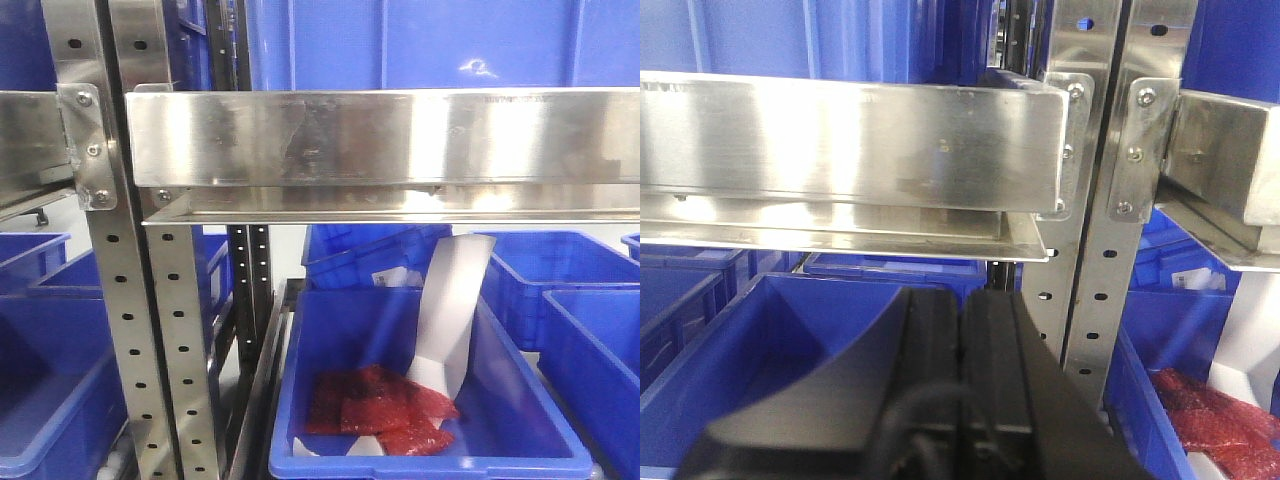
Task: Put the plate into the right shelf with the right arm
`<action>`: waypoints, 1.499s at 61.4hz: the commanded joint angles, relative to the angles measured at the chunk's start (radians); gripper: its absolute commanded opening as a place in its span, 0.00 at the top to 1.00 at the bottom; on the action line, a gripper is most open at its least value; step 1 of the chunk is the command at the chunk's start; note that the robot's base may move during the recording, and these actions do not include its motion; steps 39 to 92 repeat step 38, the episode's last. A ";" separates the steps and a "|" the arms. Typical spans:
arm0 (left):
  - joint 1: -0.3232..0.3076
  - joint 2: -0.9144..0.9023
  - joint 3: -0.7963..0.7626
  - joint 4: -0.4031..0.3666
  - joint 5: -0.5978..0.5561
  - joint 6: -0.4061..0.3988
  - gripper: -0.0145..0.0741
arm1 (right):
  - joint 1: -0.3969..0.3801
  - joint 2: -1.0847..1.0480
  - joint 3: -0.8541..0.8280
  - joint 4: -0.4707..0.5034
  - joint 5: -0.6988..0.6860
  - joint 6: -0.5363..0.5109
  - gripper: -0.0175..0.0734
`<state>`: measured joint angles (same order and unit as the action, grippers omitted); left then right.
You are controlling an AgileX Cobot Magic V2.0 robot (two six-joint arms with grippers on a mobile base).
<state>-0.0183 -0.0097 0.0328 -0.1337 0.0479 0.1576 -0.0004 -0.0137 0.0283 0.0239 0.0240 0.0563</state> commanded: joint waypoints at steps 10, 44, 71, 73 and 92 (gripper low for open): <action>-0.002 -0.010 0.010 -0.008 -0.090 -0.007 0.98 | -0.005 -0.015 -0.015 -0.006 -0.094 -0.003 0.75; -0.002 -0.010 0.010 -0.008 -0.090 -0.007 0.98 | -0.005 -0.015 -0.015 -0.006 -0.094 -0.003 0.75; -0.002 -0.010 0.010 -0.008 -0.090 -0.007 0.98 | -0.005 -0.015 -0.015 -0.006 -0.094 -0.003 0.75; -0.002 -0.010 0.010 -0.008 -0.090 -0.007 0.98 | -0.005 -0.015 -0.015 -0.006 -0.094 -0.003 0.75; -0.002 -0.010 0.010 -0.008 -0.090 -0.007 0.98 | -0.005 -0.015 -0.015 -0.006 -0.094 -0.003 0.75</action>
